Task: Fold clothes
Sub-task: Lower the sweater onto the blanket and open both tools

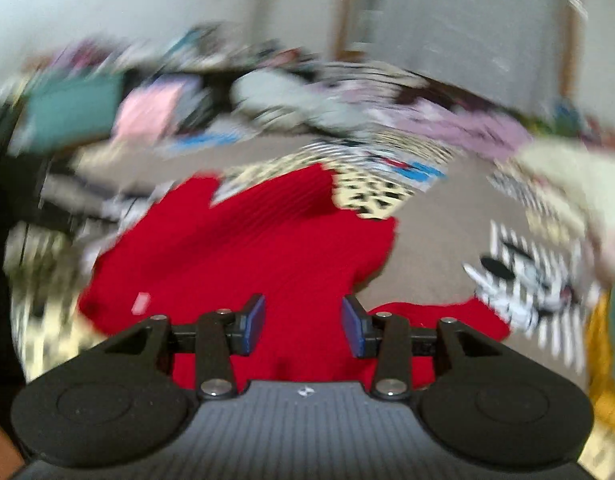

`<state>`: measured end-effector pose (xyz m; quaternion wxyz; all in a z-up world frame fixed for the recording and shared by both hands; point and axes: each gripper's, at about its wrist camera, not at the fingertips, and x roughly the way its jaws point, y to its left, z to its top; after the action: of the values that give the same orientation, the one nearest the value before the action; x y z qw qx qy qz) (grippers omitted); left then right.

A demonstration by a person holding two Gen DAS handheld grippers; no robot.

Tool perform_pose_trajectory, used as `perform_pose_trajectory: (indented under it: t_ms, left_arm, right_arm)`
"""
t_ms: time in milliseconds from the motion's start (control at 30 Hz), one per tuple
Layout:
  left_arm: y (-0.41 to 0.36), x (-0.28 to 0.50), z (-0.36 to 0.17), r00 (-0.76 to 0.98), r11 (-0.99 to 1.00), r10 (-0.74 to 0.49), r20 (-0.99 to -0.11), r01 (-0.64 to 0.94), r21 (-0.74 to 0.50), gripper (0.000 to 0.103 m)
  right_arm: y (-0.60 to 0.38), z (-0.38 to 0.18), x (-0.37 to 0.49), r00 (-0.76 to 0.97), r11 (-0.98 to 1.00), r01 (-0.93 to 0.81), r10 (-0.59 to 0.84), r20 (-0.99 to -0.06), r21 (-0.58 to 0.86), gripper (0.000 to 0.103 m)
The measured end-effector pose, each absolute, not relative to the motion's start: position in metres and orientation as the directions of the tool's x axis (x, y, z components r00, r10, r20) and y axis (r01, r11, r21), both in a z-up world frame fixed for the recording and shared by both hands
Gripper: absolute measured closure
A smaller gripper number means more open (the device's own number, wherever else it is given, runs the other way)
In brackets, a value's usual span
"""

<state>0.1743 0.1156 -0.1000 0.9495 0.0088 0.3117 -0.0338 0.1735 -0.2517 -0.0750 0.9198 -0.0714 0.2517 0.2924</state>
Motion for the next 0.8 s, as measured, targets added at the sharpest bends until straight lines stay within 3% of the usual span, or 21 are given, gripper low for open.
perform_pose_trajectory:
  t_ms: [167,333,500,600,733,767,800]
  left_arm:
    - [0.159,0.229,-0.114,0.767,0.936,-0.097,-0.634,-0.146,-0.32,0.059]
    - [0.198,0.261,-0.133,0.783,0.827,-0.147,-0.605,-0.238,-0.509,0.059]
    - [0.213,0.279,-0.137,0.802,0.768,-0.194,-0.564,-0.233,-0.596,0.061]
    - [0.221,0.293,-0.141,0.811,0.732,-0.197,-0.551,-0.252,-0.633,0.068]
    - [0.223,0.301,-0.143,0.819,0.717,-0.188,-0.542,-0.262,-0.646,0.071]
    - [0.221,0.302,-0.142,0.819,0.727,-0.184,-0.544,-0.259,-0.636,0.074]
    - [0.219,0.303,-0.141,0.816,0.741,-0.172,-0.552,-0.262,-0.619,0.09]
  right_arm:
    - [-0.295,-0.11,0.224,0.798,0.903,-0.268,0.404,-0.447,0.336,0.06]
    - [-0.351,-0.167,0.25,0.841,0.841,0.028,0.273,-0.467,0.541,0.06]
    - [-0.378,-0.192,0.269,0.841,0.762,0.096,0.282,-0.462,0.64,0.056]
    - [-0.376,-0.194,0.278,0.835,0.763,0.082,0.298,-0.462,0.641,0.054]
    - [-0.366,-0.193,0.289,0.828,0.774,0.055,0.318,-0.461,0.631,0.053]
    - [-0.364,-0.191,0.29,0.825,0.775,0.047,0.325,-0.462,0.631,0.053]
    - [-0.364,-0.189,0.292,0.825,0.772,0.044,0.33,-0.459,0.634,0.053]
